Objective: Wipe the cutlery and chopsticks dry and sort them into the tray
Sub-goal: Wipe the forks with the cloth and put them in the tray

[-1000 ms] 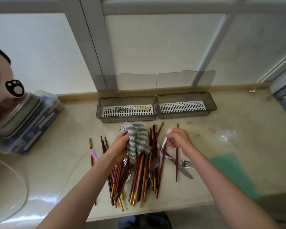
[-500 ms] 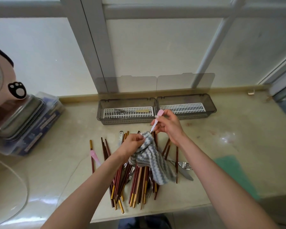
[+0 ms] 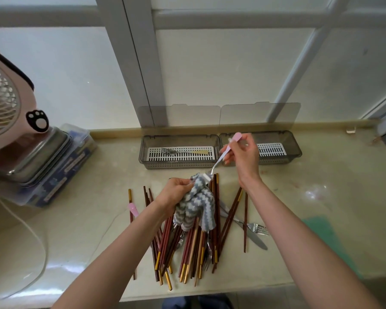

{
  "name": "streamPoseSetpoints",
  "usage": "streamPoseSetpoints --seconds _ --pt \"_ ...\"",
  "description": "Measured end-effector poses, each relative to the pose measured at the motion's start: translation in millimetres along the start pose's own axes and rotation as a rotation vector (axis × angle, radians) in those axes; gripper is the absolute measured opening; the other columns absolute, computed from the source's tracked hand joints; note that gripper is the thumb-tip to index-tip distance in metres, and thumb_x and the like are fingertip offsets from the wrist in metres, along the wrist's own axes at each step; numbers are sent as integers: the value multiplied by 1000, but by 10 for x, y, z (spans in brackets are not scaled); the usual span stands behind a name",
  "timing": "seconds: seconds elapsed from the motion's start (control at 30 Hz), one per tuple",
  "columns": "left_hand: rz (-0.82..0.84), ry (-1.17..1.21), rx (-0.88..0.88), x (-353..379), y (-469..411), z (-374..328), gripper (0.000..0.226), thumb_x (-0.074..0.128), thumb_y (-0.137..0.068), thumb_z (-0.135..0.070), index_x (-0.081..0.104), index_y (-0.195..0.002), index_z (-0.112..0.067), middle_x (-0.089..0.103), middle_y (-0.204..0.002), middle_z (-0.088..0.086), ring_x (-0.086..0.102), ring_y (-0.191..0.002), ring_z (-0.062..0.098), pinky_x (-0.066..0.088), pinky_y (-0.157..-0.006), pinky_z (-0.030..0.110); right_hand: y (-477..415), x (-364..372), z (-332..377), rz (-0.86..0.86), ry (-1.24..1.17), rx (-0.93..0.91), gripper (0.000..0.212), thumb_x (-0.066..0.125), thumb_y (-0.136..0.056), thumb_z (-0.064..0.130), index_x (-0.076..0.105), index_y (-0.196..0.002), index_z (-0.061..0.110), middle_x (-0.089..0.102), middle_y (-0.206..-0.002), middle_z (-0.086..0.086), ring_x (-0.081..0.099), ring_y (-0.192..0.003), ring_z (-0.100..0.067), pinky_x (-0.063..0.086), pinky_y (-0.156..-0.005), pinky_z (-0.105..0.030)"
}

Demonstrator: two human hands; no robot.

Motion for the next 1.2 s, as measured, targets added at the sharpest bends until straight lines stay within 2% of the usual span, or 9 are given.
streamPoseSetpoints --seconds 0.17,0.33,0.47,0.6,0.7,0.8,0.9,1.03,1.2 --pt "-74 314 16 -89 -26 27 23 44 -96 -10 62 -85 -1 65 -73 10 65 -60 15 53 -56 26 -64 -171 -8 -159 -223 51 12 52 -93 1 49 -101 9 65 -88 -15 69 -68 -22 56 -57 -25" --pt "-155 577 77 2 -93 -73 19 44 -96 -15 61 -96 -6 65 -90 11 62 -84 22 49 -82 38 232 153 -419 35 -361 343 17 54 -90 -3 55 -107 -3 67 -101 -23 71 -85 -31 59 -69 -28" --pt "-260 686 44 -38 -180 -77 17 45 -95 -15 59 -100 -6 63 -107 14 56 -106 30 40 -101 48 426 310 -624 119 -379 454 19 55 -91 -1 55 -109 -5 67 -102 -26 70 -89 -32 59 -74 -32" --pt "-296 780 -49 -64 -252 -8 35 45 -96 -17 51 -122 4 58 -123 21 55 -115 33 39 -103 48 549 379 -687 192 -347 508 17 57 -89 -2 56 -106 -6 70 -97 -24 71 -86 -34 59 -72 -33" --pt "-393 786 -94 -120 -214 21 28 48 -94 -15 55 -112 5 62 -116 19 61 -101 30 47 -93 42 614 440 -731 268 -279 538 16 58 -88 -3 57 -103 -7 70 -98 -25 70 -87 -34 59 -71 -31" --pt "-504 803 -116 -254 -204 56 19 47 -95 -13 59 -95 1 65 -99 15 63 -83 25 50 -77 39 647 521 -713 487 -290 565 23 55 -90 -1 59 -113 -6 67 -108 -24 68 -98 -32 57 -80 -30" --pt "-503 803 -140 -351 -250 62 26 47 -94 -21 61 -104 -3 65 -111 16 62 -98 30 49 -83 43 697 567 -694 648 -430 605 38 50 -90 -4 52 -128 -4 62 -122 -21 60 -115 -29 53 -92 -31" --pt "-462 708 -35 -217 -189 -40 17 42 -94 -10 57 -90 -4 64 -93 13 62 -83 24 51 -74 37 627 577 -740 516 -399 542 33 60 -79 1 62 -111 1 68 -107 -18 69 -92 -24 58 -78 -30" --pt "-373 606 37 -1 -94 -13 18 42 -95 -7 59 -94 -1 64 -91 12 62 -82 22 52 -72 31 520 550 -789 304 -62 507 25 69 -82 7 50 -99 6 66 -94 -7 62 -64 -12 53 -50 -23"
Point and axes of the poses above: each hand's wrist, its own y-axis away from the middle knuckle, its own x-axis out of the palm, z = x × y, the point moved 7 cm from there along -y, towards the middle knuckle
